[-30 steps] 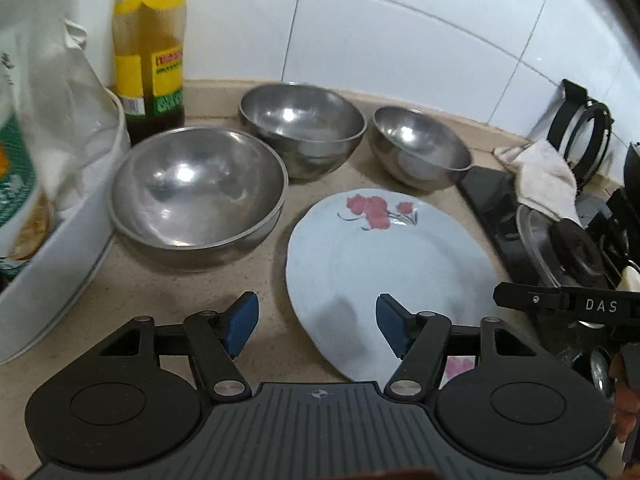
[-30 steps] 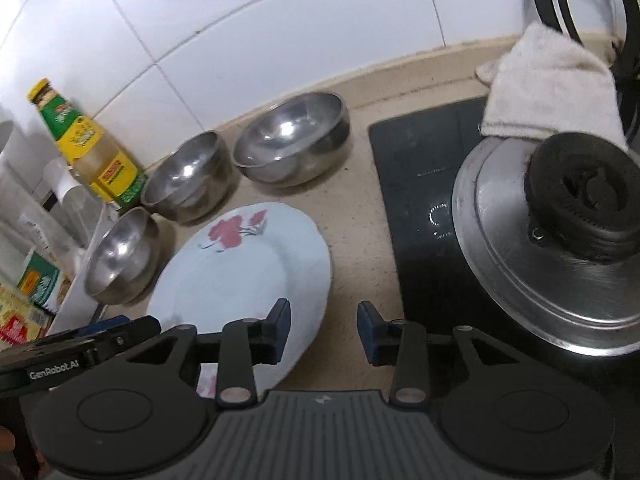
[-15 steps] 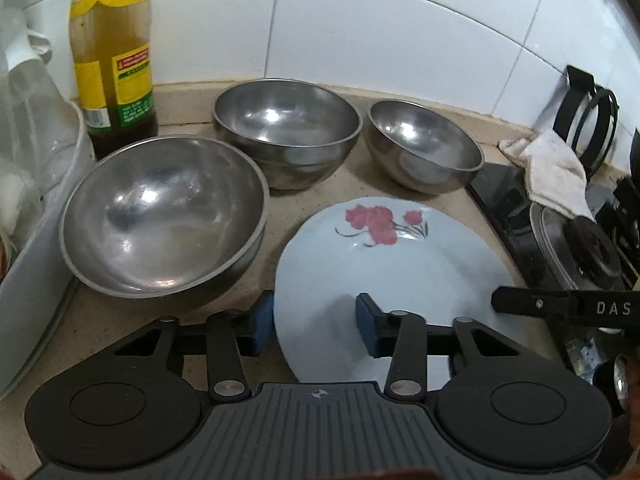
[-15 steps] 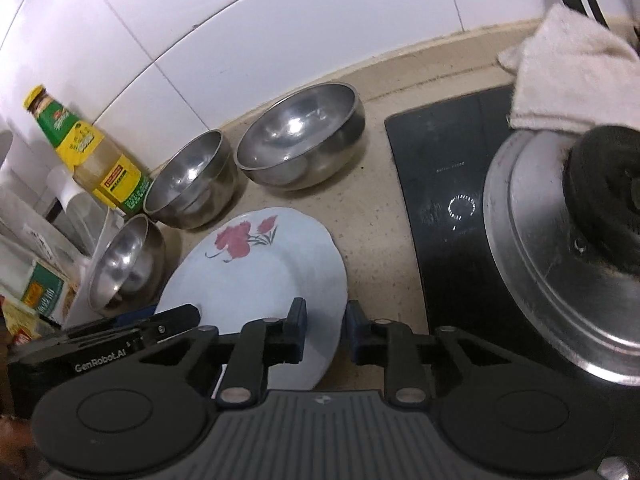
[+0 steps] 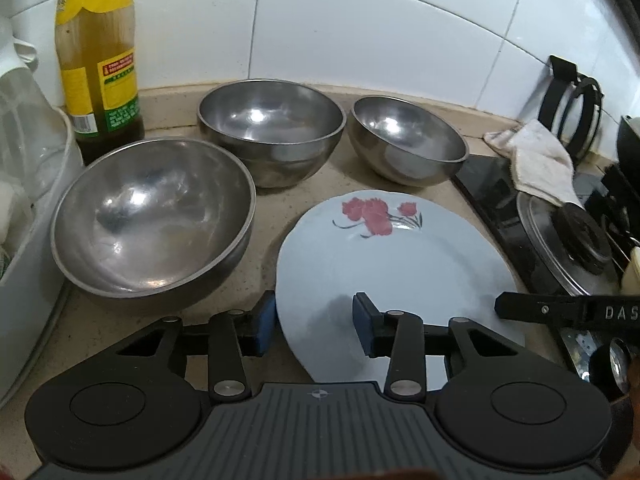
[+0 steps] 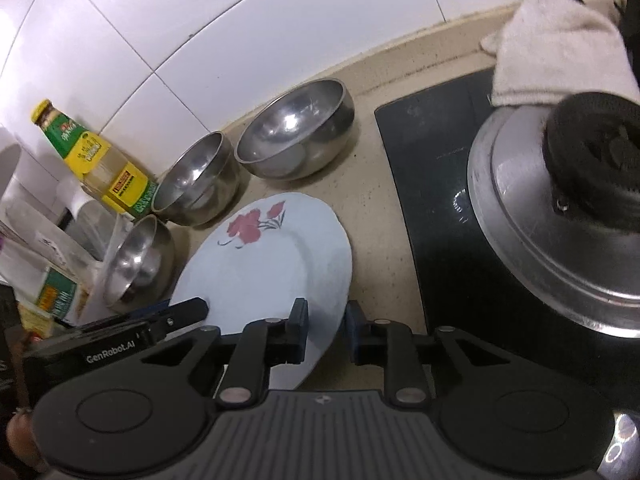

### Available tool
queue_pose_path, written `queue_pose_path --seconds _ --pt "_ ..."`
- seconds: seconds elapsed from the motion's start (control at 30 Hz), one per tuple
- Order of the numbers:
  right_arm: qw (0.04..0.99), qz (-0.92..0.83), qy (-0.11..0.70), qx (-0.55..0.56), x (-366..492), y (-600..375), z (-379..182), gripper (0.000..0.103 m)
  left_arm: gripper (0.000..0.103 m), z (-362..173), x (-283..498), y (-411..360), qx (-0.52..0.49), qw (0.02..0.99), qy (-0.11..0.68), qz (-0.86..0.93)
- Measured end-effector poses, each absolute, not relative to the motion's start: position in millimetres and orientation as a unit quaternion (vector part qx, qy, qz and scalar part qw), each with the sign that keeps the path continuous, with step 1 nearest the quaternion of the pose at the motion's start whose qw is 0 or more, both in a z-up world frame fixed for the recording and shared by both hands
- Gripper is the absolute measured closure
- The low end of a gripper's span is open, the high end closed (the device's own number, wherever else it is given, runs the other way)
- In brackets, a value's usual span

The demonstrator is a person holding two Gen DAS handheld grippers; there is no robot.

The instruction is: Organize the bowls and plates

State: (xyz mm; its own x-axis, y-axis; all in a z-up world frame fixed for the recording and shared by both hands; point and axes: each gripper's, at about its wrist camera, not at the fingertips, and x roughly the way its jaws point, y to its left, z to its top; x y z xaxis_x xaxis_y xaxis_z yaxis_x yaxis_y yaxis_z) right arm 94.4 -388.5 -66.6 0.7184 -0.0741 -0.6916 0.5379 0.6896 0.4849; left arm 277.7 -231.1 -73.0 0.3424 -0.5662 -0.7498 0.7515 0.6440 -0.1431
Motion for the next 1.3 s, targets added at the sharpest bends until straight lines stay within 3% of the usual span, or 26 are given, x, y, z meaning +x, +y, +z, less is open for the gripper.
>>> queue_pose_path --seconds 0.67,0.73,0.87,1.07,1.13,1.3 --pt "0.864 -0.163 0.306 0.365 62.2 -380.2 -46.1 0.085 0.059 -55.1 261.8 -210.4 0.085 0.813 0.393 -0.421" --pt "0.87 -0.142 0.305 0.36 62.6 -375.6 -41.7 0.09 0.089 -50.8 257.0 -206.7 0.067 0.792 0.389 -0.465" --pt "0.86 -0.143 0.323 0.368 72.2 -370.5 -50.0 0.092 0.08 -44.3 235.0 -220.4 0.116 0.805 0.357 -0.459" --pt "0.859 -0.175 0.33 0.349 65.8 -379.7 -60.9 0.092 0.066 -46.1 261.6 -193.4 0.07 0.819 0.392 -0.412" --pt "0.856 -0.174 0.332 0.357 66.4 -380.1 -65.5 0.092 0.052 -48.1 270.7 -188.1 0.062 0.822 0.404 -0.397" --pt "0.851 -0.168 0.325 0.376 73.9 -384.2 -70.0 0.091 0.05 -65.1 278.1 -198.6 0.07 0.813 0.426 -0.391"
